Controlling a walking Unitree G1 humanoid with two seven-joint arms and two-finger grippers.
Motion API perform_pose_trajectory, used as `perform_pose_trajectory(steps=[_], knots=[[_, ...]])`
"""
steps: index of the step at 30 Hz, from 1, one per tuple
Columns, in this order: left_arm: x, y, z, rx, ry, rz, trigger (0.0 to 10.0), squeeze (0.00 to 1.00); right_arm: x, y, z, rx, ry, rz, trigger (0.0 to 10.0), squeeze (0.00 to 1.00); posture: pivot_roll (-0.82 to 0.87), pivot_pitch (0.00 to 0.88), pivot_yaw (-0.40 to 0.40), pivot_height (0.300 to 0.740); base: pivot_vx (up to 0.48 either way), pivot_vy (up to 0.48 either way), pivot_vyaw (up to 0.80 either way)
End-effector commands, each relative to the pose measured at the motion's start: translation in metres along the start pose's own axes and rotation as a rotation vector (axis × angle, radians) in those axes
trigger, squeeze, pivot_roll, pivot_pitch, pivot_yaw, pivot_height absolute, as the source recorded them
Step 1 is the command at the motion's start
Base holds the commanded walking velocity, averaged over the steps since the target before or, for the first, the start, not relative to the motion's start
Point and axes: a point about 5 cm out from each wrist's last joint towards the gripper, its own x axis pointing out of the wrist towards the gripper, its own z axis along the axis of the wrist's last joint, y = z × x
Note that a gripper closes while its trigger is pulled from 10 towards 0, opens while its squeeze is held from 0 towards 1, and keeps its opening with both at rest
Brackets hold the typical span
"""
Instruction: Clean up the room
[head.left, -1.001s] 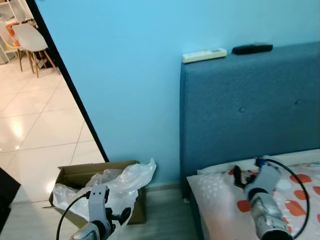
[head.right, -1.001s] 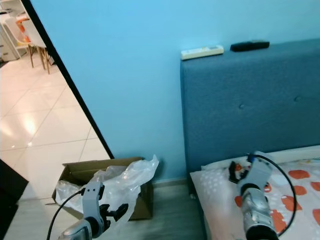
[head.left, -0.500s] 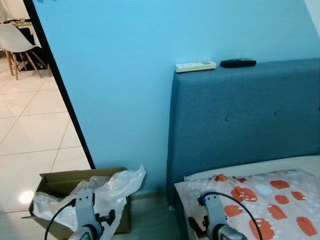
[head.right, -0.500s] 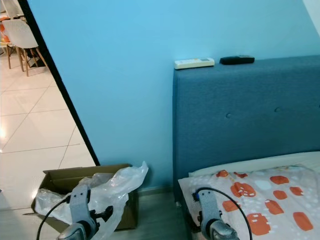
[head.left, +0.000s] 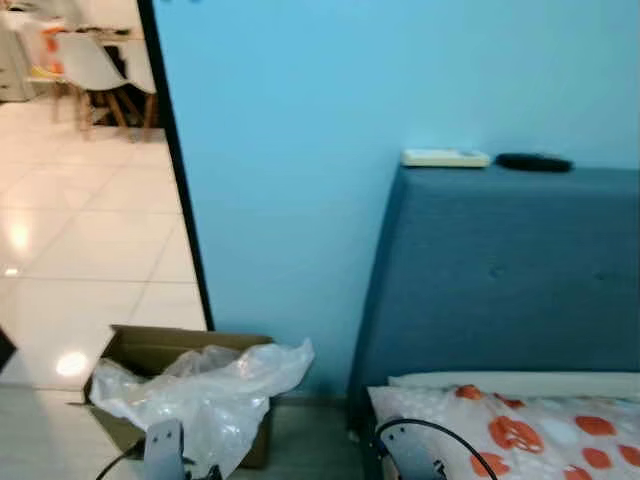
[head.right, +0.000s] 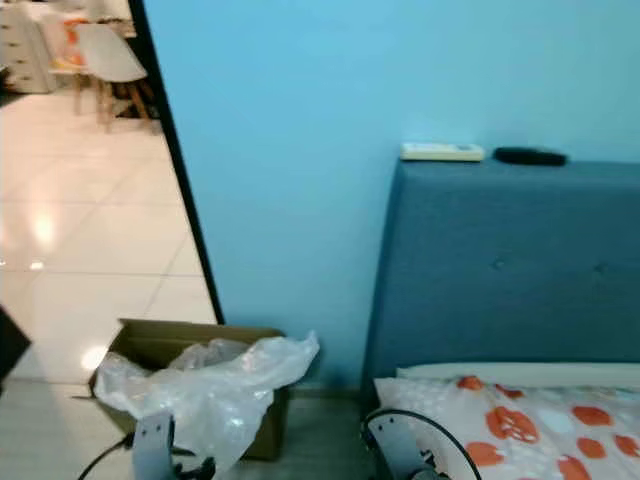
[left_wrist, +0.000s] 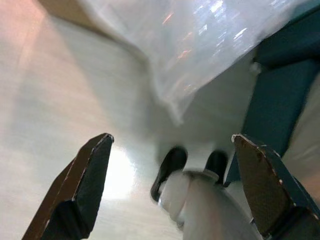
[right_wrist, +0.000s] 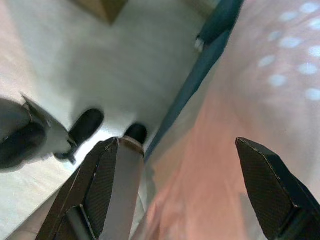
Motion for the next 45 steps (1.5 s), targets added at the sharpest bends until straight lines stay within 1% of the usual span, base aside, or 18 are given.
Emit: perform_pose_trajectory(steps=[1,2,6,8,11,14,17,21,22,23,24,25,26,27,30,35,40,45], knots=[[-0.001,0.001,-0.009,0.010,0.035,0.010,10.0,0.00,-0.002,0.000,-0.016,-0.002,0.064,-0.015,10.0,0.00,-0.07,0.000,-0.051,0.724,0.000,0.000,0.79],[-0.002,0.001,-0.011,0.015,0.044,0.009,10.0,0.00,-0.004,-0.002,-0.024,0.026,0.088,-0.036,10.0,0.00,-0.08,0.000,-0.045,0.724,0.000,0.000,0.79],[-0.002,0.001,-0.012,0.022,0.050,0.003,10.0,0.00,-0.007,-0.004,-0.035,0.067,0.118,-0.060,10.0,0.00,-0.08,0.000,-0.040,0.724,0.000,0.000,0.79],[-0.002,0.000,-0.011,0.037,0.053,-0.010,10.0,0.00,-0.010,-0.006,-0.048,0.110,0.154,-0.090,10.0,0.00,-0.09,0.000,-0.027,0.724,0.000,0.000,0.79],[-0.002,-0.001,-0.011,0.044,0.055,-0.017,10.0,0.00,-0.012,-0.007,-0.053,0.122,0.167,-0.101,10.0,0.00,-0.09,0.000,-0.025,0.724,0.000,0.000,0.79],[-0.001,-0.004,-0.009,0.074,0.056,-0.043,10.0,0.00,-0.015,-0.009,-0.063,0.152,0.200,-0.132,10.0,0.00,-0.10,0.000,-0.014,0.724,0.000,0.000,0.79],[0.000,-0.009,-0.006,0.100,0.055,-0.074,10.0,0.00,-0.018,-0.011,-0.072,0.191,0.230,-0.175,10.0,0.00,-0.10,0.000,-0.007,0.724,0.000,0.000,0.00],[0.001,-0.012,-0.006,0.107,0.058,-0.092,10.0,0.00,-0.019,-0.013,-0.076,0.197,0.255,-0.212,10.0,0.00,-0.10,0.000,-0.005,0.724,0.000,0.000,0.00],[0.001,-0.013,-0.006,0.106,0.061,-0.102,10.0,0.00,-0.021,-0.018,-0.078,0.210,0.259,-0.252,10.0,0.00,-0.10,0.000,-0.005,0.724,0.000,0.000,0.00],[0.001,-0.013,-0.006,0.106,0.061,-0.102,10.0,0.00,-0.021,-0.018,-0.078,0.210,0.259,-0.252,10.0,0.00,-0.10,0.000,-0.005,0.724,0.000,0.000,0.00],[0.001,-0.014,-0.007,0.106,0.065,-0.110,10.0,0.00,-0.023,-0.027,-0.078,0.240,0.255,-0.307,10.0,0.00,-0.10,0.000,-0.005,0.724,0.000,0.000,0.00],[0.001,-0.014,-0.007,0.106,0.065,-0.110,10.0,0.00,-0.023,-0.027,-0.078,0.240,0.255,-0.307,10.0,0.00,-0.10,0.000,-0.005,0.724,0.000,0.000,0.00],[0.000,-0.015,-0.008,0.107,0.068,-0.117,10.0,0.00,-0.025,-0.035,-0.078,0.268,0.249,-0.355,10.0,0.00,-0.10,0.000,-0.006,0.724,0.000,0.000,0.00],[0.000,-0.015,-0.008,0.107,0.068,-0.117,10.0,0.00,-0.025,-0.035,-0.078,0.268,0.249,-0.355,10.0,0.00,-0.10,0.000,-0.006,0.724,0.000,0.000,0.00],[0.000,-0.017,-0.012,0.108,0.079,-0.129,10.0,0.00,-0.030,-0.054,-0.078,0.374,0.226,-0.444,10.0,0.00,-0.11,0.000,-0.008,0.724,0.000,0.000,-0.53],[-0.001,-0.017,-0.015,0.103,0.088,-0.132,10.0,0.00,-0.032,-0.059,-0.077,0.379,0.232,-0.451,10.0,0.00,-0.11,0.000,-0.010,0.724,0.000,0.000,-0.80],[0.000,-0.019,-0.014,0.087,0.087,-0.130,10.0,0.00,-0.031,-0.057,-0.078,0.373,0.238,-0.437,10.0,0.00,-0.11,0.000,-0.012,0.724,0.000,0.000,-0.80],[0.000,-0.021,-0.014,0.081,0.091,-0.123,10.0,0.00,-0.031,-0.052,-0.080,0.358,0.254,-0.423,10.0,0.00,-0.11,0.000,-0.014,0.724,0.000,0.000,-0.27]])
